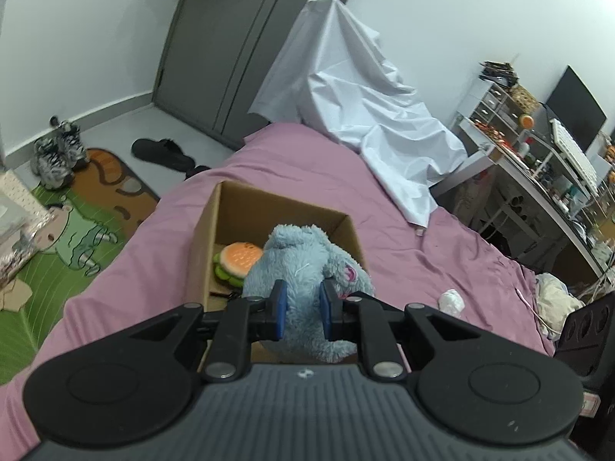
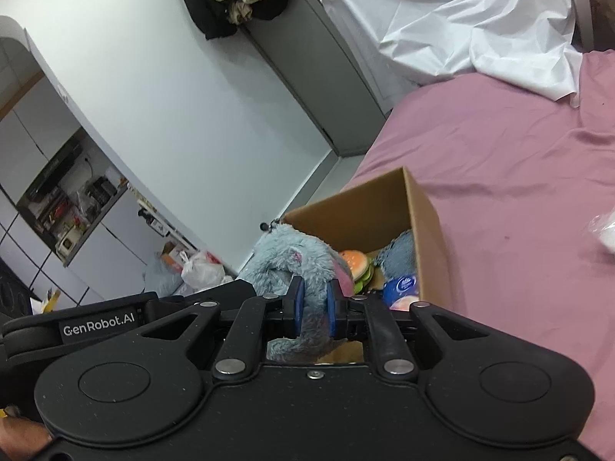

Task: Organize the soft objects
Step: 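Open the right tool, dropping the grey plush into the box, then grasp the clear bead bag with the left tool while the right grasps the white tissue wad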

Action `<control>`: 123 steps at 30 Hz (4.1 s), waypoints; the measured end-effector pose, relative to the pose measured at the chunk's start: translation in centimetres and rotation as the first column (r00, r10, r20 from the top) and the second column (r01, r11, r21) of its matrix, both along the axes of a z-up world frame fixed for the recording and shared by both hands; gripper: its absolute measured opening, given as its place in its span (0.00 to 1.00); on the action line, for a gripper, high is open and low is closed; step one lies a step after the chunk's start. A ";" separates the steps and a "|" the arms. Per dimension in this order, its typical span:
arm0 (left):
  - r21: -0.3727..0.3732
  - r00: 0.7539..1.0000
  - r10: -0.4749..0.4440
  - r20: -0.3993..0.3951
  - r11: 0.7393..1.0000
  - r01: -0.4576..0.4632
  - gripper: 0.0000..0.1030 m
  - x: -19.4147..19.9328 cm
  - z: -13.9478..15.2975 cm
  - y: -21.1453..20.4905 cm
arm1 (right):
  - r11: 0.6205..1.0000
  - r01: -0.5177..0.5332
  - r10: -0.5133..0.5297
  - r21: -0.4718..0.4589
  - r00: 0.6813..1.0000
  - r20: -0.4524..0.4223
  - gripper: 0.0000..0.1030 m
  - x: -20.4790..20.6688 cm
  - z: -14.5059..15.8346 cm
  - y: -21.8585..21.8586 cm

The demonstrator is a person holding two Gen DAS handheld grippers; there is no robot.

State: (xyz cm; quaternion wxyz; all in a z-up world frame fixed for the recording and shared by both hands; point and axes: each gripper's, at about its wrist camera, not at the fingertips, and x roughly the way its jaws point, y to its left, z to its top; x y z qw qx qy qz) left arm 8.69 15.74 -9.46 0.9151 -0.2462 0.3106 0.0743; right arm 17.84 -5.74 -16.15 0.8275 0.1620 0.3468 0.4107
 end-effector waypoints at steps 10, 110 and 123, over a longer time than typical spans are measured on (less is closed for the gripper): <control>0.059 1.000 0.009 0.003 0.998 -0.009 0.47 -0.1 0.7 -1.0 | 0.999 0.038 -0.038 0.011 0.999 -0.001 0.50 -0.1 0.3 -1.7; -0.077 0.965 0.174 -0.196 0.978 -0.192 0.81 15.7 -9.9 -24.9 | 0.996 0.020 -0.021 -0.082 1.000 -0.012 0.54 19.4 -5.5 -21.7; -0.150 0.956 0.232 -0.180 0.954 -0.260 0.39 15.3 -10.6 -23.6 | 0.988 -0.019 0.019 -0.153 1.000 -0.002 0.50 20.2 -8.0 -19.0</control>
